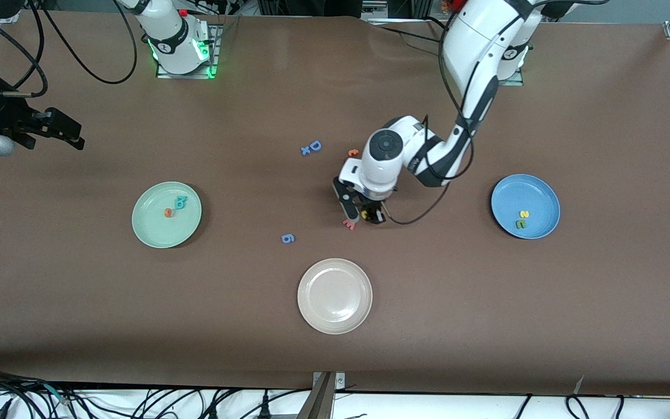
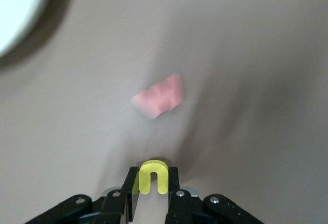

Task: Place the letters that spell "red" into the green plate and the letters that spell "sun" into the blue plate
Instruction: 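Carry yellow u to the blue plate and open the left gripper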

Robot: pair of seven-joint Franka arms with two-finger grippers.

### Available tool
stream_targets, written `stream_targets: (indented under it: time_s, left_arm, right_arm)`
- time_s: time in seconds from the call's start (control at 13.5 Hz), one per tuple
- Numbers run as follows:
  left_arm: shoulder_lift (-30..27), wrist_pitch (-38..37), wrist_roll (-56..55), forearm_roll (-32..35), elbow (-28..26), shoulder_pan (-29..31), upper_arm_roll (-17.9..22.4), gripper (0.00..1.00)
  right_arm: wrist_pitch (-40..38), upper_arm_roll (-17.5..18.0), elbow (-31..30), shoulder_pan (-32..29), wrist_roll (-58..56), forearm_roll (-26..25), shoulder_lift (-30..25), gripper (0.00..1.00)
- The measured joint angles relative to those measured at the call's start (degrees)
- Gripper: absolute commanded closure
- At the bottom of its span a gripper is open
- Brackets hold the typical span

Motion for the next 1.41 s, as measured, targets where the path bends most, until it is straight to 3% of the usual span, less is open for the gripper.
stream_targets:
  time_s: [0.37,0.67,0.97,1.04,1.41]
  left_arm:
    - [-7.7,-12.3,16.7,-0.4,0.1,12.6,1.3,0.74]
    - [-10.3,-18.5,19.9,-1.0,-0.7,22.9,2.0,0.74]
    - [-11.5,-23.0,18.7,-8.7,-3.6,24.5,8.1,0.73]
    - [-11.5,-23.5,16.4,-10.4,-5.5,24.8,9.1,0.69]
    - [-11.2,-23.6,6.3,-11.5,-11.8,25.0,9.2,0.65]
  right_arm:
    - [0.7,0.1,-1.0,-0.1,0.0,0.0,0.0,0.0]
    - [0.6,0.4,-1.0,-0.1,0.0,0.0,0.0,0.0]
    - [0.5,0.5,-1.0,-0.1,0.0,0.0,0.0,0.0]
    - [0.5,0.5,-1.0,-0.1,0.0,0.0,0.0,0.0]
    - [-0.1,0.5,-1.0,-0.3,0.0,-0.2,0.0,0.0]
